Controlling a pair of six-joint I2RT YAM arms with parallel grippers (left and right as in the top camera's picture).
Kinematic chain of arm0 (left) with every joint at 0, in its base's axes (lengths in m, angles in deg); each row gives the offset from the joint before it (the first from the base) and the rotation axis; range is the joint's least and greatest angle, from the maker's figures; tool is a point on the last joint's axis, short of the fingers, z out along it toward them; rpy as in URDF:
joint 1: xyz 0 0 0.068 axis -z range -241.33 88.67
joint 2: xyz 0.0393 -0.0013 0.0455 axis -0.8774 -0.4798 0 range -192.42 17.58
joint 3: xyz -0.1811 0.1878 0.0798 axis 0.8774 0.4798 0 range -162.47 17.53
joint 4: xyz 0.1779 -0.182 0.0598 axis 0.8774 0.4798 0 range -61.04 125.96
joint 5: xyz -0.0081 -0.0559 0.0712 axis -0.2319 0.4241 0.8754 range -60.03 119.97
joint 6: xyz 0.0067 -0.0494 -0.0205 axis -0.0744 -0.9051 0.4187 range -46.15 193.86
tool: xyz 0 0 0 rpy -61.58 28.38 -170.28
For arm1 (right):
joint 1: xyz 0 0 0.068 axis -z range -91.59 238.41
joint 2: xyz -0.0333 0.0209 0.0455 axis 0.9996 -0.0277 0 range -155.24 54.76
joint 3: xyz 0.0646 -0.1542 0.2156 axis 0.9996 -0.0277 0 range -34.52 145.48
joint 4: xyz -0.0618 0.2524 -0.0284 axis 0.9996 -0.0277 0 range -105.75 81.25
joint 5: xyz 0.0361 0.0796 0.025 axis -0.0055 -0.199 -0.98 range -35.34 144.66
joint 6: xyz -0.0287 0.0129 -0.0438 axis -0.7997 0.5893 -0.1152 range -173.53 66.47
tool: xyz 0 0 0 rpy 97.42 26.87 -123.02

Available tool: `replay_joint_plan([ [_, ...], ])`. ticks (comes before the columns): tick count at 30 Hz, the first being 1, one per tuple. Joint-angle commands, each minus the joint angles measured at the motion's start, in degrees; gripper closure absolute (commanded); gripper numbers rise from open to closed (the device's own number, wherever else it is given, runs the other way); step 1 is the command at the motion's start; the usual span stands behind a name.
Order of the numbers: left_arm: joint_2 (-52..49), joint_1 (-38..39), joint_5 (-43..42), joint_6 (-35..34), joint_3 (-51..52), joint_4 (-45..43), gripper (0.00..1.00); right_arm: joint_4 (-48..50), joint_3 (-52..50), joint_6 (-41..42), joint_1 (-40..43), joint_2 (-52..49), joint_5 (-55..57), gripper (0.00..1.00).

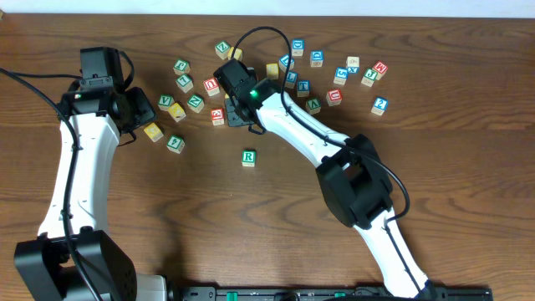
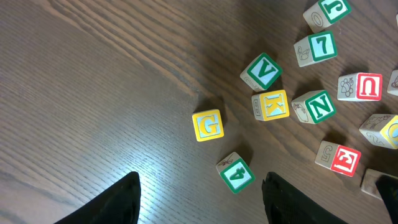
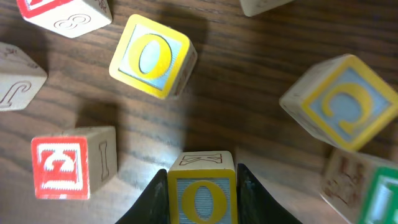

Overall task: Spell out ROBOT
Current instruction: 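Grasp the yellow O block with the right gripper, then place the yellow O block right of the R block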

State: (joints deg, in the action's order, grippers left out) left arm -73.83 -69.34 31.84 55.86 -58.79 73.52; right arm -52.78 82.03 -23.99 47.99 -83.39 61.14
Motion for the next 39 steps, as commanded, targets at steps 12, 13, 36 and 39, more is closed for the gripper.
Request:
replay_joint_plan([
  [12, -0.1, 0.0, 0.5, -0.3, 0.1, 0.1, 0.38, -21.6, 0.3, 3.1, -0.1, 10.4, 0.5, 0.84],
  [13, -0.1, 0.0, 0.5, -0.3, 0.1, 0.1, 0.38, -22.4, -0.5, 3.5, -0.1, 10.4, 0.5, 0.84],
  [36, -0.1, 0.0, 0.5, -0.3, 0.1, 0.0, 0.38, -10.4, -15.2, 12.2, -0.2, 10.3, -7.3, 0.70],
  [39, -0.1, 0.0, 0.5, -0.3, 0.1, 0.0, 0.38, -11.0, -15.2, 12.2, -0.3, 10.3, -7.0, 0.65],
])
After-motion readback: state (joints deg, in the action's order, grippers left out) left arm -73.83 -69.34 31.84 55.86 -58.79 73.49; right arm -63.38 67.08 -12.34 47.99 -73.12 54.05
